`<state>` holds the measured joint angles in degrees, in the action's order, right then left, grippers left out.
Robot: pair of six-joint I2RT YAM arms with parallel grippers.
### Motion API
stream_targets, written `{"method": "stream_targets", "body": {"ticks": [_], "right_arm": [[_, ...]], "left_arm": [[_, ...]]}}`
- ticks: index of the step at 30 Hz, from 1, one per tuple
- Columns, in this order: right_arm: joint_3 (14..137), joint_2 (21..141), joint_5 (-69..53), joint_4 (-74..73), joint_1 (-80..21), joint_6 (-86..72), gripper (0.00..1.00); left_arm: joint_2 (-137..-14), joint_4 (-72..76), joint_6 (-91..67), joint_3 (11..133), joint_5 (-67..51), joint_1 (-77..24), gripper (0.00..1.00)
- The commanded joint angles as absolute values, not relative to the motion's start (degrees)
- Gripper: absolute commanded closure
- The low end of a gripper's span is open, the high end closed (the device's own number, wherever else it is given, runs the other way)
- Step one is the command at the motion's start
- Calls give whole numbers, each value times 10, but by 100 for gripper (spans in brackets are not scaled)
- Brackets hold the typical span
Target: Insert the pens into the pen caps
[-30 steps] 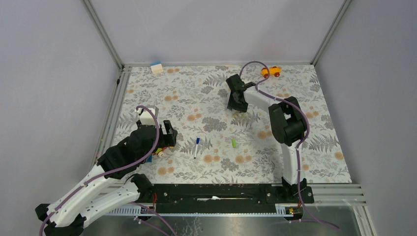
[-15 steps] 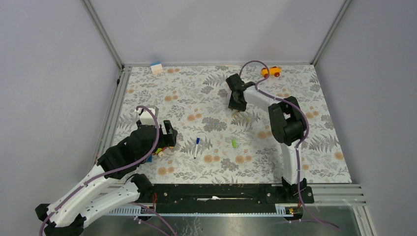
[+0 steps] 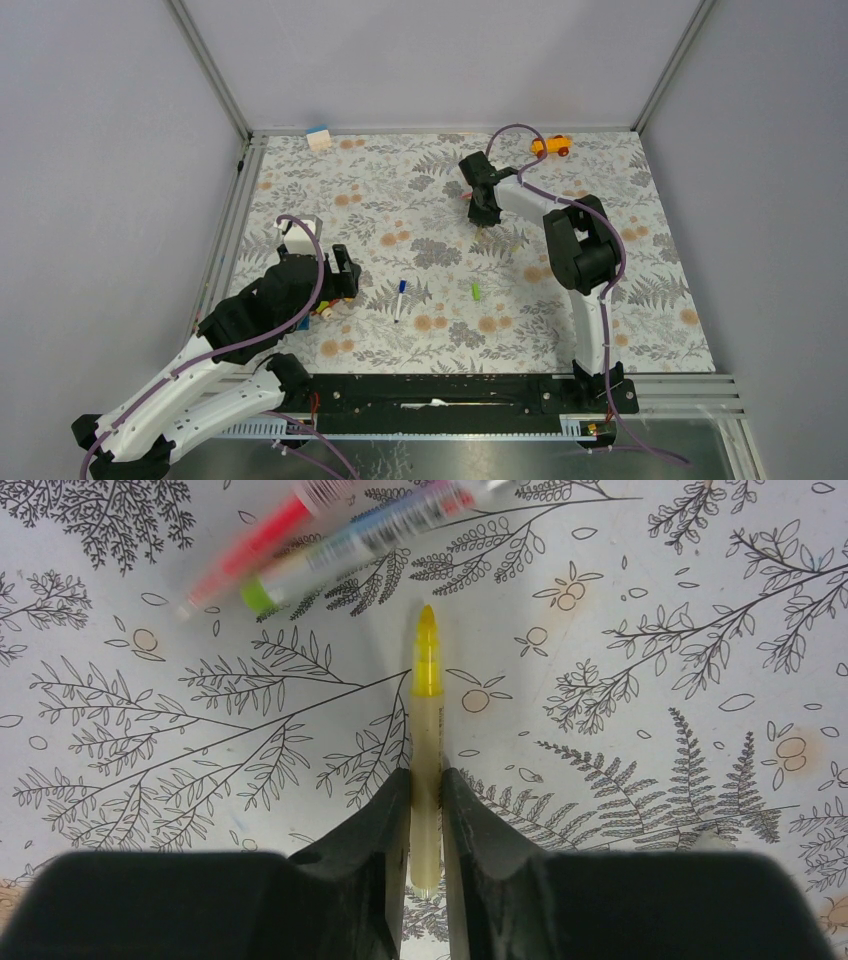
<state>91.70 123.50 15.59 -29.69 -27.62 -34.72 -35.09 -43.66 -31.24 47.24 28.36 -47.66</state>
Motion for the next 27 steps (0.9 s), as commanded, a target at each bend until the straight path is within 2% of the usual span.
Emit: {"method": "stream_targets", "body": {"ticks": [1,3,11,27], "right_arm": [[915,1242,170,-305,-274,-342,79],[910,1239,169,-306,-273,-342,79],[919,1239,137,-306,-273,-338,100],[904,1136,80,-237,-273,-303,100]], "left_arm": [[-350,-417,-302,480,298,-475,24],[-350,-417,-302,480,296,-475,24],[-352,-418,-301,480,296,-475,24],[-353,-418,-302,479,296,-474,24]]}}
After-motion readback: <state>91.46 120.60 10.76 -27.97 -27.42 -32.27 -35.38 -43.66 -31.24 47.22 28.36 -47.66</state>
